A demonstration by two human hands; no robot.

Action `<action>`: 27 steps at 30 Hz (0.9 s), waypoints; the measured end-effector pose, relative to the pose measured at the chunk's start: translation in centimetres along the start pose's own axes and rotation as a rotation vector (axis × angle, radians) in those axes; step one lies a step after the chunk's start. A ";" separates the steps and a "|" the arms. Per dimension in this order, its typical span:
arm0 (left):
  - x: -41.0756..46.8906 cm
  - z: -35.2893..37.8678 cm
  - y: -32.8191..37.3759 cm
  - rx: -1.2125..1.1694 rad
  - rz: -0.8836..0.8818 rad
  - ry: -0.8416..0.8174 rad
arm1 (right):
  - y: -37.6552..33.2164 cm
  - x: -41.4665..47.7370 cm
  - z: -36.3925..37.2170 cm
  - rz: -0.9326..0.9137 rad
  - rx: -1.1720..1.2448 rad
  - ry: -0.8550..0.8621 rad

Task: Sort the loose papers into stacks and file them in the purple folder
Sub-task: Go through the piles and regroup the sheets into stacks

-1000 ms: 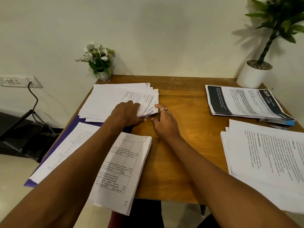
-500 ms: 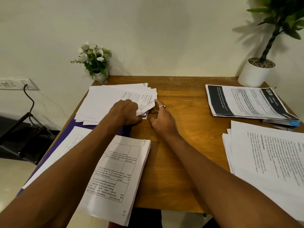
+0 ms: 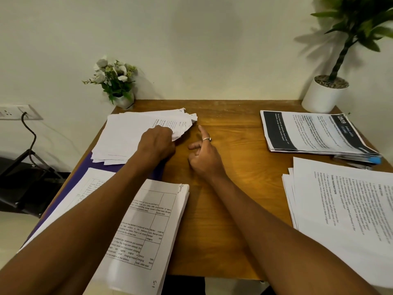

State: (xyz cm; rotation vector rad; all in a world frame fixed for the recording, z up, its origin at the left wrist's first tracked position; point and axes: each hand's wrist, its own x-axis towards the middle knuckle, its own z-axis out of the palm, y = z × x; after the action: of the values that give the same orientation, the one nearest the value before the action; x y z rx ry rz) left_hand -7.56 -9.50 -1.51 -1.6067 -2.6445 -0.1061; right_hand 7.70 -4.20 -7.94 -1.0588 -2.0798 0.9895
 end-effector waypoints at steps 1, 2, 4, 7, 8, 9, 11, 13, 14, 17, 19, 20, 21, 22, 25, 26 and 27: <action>0.2 -0.4 0.0 -0.014 -0.016 0.017 | 0.0 0.0 -0.1 0.001 0.022 0.002; 0.3 -0.8 0.0 -0.005 -0.024 0.027 | 0.1 0.0 -0.2 -0.002 0.046 0.005; 0.2 -1.5 0.7 0.013 -0.013 0.060 | 0.0 0.0 -0.4 -0.008 0.088 0.011; -0.5 -2.9 3.0 0.024 0.044 0.130 | -0.1 -0.2 -0.7 -0.005 0.230 -0.010; -0.9 -3.6 3.8 0.011 0.051 0.156 | -0.3 -0.4 -0.8 -0.007 0.285 -0.036; -1.2 -4.3 4.7 -0.025 0.049 0.174 | -0.5 -0.6 -1.0 -0.011 0.328 -0.071; -1.7 -5.1 6.6 -0.135 0.051 0.201 | -1.1 -1.1 -1.4 -0.017 0.365 -0.117; -2.2 -5.9 8.6 -0.322 0.041 0.224 | -1.8 -1.8 -2.2 -0.020 0.371 -0.084; -2.6 -6.2 9.6 -0.439 0.029 0.242 | -2.1 -2.0 -2.7 -0.014 0.373 -0.041; -3.4 -7.5 12.6 -0.693 0.069 0.247 | -3.0 -2.6 -5.4 0.016 0.404 0.110; -4.0 -8.6 14.2 -0.879 0.170 0.150 | -3.3 -2.8 -8.4 0.105 0.385 0.247; -4.4 -9.2 14.7 -0.964 0.234 0.073 | -3.1 -3.0 -10.2 0.155 0.376 0.318; -4.9 -9.8 14.9 -1.005 0.293 0.025 | -3.1 -3.4 -12.2 0.181 0.384 0.374; -5.3 -10.1 14.8 -0.993 0.327 0.017 | -3.0 -3.6 -14.1 0.197 0.397 0.408; -5.8 -9.3 13.4 -0.884 0.260 0.199 | -2.0 -4.4 -20.1 0.203 0.376 0.439; -6.0 -8.8 12.7 -0.861 0.192 0.227 | -1.4 -4.5 -21.8 0.199 0.385 0.434; -6.1 -8.3 12.3 -0.864 0.125 0.215 | -0.9 -4.7 -23.4 0.185 0.421 0.417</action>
State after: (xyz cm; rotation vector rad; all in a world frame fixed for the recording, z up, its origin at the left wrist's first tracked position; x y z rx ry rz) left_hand 6.16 -9.94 6.75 -1.7692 -2.4314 -1.4827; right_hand 27.62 -0.41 4.76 -1.1290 -1.3842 1.1214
